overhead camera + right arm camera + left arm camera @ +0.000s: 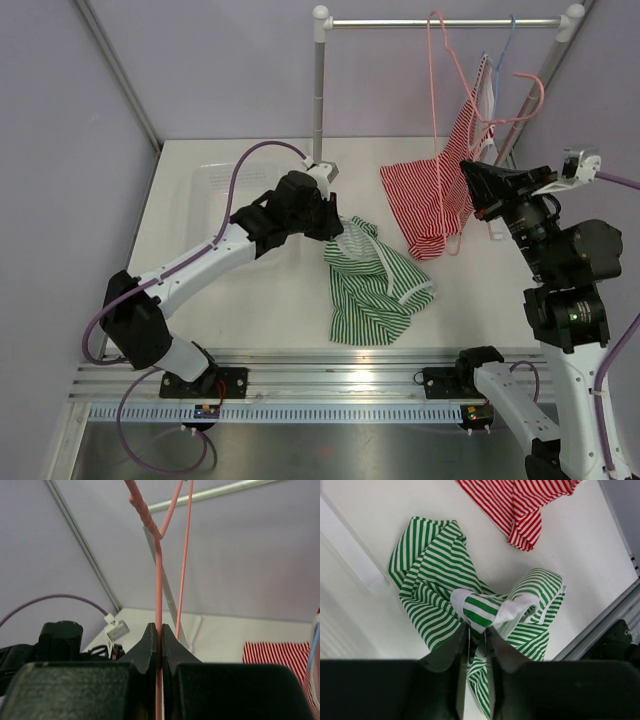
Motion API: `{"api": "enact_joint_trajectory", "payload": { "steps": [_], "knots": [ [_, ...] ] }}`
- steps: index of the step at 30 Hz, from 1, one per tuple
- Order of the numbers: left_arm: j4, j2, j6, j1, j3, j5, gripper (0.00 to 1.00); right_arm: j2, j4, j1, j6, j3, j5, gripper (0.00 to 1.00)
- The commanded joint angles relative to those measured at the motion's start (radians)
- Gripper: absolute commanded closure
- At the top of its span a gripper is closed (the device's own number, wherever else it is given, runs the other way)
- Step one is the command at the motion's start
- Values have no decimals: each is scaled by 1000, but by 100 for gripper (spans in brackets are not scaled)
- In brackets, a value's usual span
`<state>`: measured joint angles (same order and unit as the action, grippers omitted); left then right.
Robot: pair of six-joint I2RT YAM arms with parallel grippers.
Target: Remove the tank top from the hanger
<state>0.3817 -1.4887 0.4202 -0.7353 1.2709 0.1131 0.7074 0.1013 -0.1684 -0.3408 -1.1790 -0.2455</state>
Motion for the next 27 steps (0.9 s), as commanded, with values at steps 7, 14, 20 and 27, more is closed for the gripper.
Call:
{"api": "enact_joint_trajectory", "payload": {
  "steps": [7, 14, 20, 27],
  "knots": [
    [118, 88, -35, -48, 79, -150, 22, 236, 600, -5, 95, -321, 31, 100],
    [242, 238, -37, -93, 104, -295, 1, 505, 600, -6, 80, -554, 64, 100],
    [309, 358, -26, -116, 68, -377, 1, 752, 609, -26, 101, -808, 92, 100],
    [338, 406, -18, -125, 39, -414, 1, 1032, 685, -40, 115, -1140, 143, 100]
  ]
}}
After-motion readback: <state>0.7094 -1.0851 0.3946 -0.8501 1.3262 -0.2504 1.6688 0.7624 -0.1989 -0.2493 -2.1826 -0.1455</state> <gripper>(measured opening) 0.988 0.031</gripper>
